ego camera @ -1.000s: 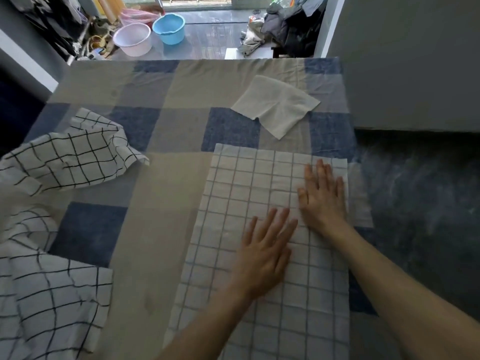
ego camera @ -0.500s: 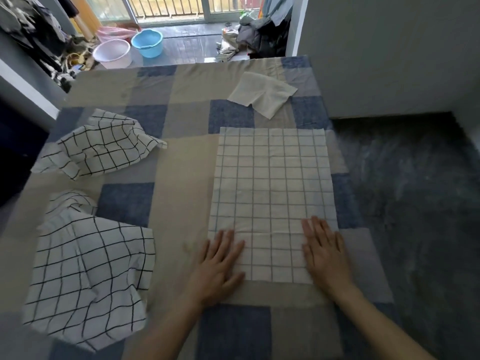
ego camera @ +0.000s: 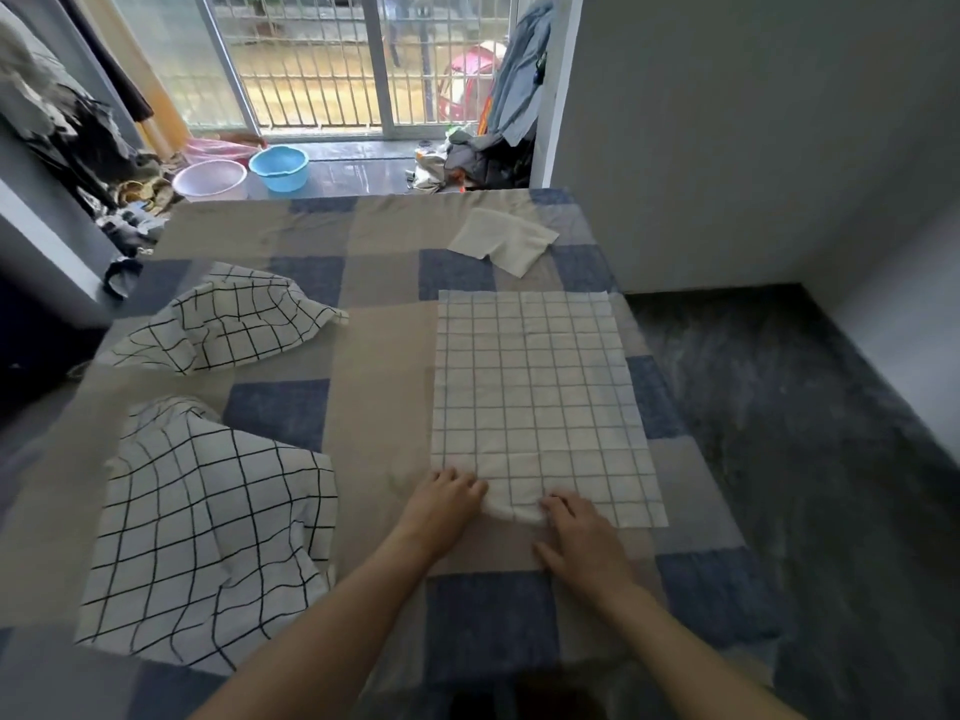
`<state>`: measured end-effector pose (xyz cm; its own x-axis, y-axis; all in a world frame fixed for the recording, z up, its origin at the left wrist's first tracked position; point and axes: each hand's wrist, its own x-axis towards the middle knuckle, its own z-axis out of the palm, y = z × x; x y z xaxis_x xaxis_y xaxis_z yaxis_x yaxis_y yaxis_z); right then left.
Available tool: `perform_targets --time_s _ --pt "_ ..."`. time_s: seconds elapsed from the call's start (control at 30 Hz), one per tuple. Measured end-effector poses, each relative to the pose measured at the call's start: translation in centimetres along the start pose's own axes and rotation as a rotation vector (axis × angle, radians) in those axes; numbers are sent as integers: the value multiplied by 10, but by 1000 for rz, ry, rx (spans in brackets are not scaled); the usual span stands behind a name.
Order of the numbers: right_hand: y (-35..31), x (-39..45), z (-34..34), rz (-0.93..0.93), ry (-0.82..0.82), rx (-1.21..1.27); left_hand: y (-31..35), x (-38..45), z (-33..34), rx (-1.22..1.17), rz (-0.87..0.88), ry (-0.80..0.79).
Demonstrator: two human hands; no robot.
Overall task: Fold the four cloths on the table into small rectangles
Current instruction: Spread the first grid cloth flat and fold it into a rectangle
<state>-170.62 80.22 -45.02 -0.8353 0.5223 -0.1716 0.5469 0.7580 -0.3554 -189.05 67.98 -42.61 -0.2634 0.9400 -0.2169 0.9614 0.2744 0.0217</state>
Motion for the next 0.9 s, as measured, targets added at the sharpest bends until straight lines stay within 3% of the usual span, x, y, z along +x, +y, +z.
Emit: perform_targets --time_s 0.2,0.4,0.53,0.67,0.77,0.9 --pt "-14 12 -9 -37 24 -64 0 -4 -9 -57 -158 -15" --pt "2 9 -13 23 18 -231 -9 -21 -18 -122 -3 40" --pt "27 3 -15 -49 64 -329 -18 -33 -13 -181 70 163" --pt "39 -4 -38 20 -15 -408 -30 -37 -7 -170 33 133" --pt "50 -12 -58 36 -69 -337 -39 -41 -10 -147 73 77" --pt "53 -25 -81 -66 -364 -279 -40 -52 -26 -192 197 -156"
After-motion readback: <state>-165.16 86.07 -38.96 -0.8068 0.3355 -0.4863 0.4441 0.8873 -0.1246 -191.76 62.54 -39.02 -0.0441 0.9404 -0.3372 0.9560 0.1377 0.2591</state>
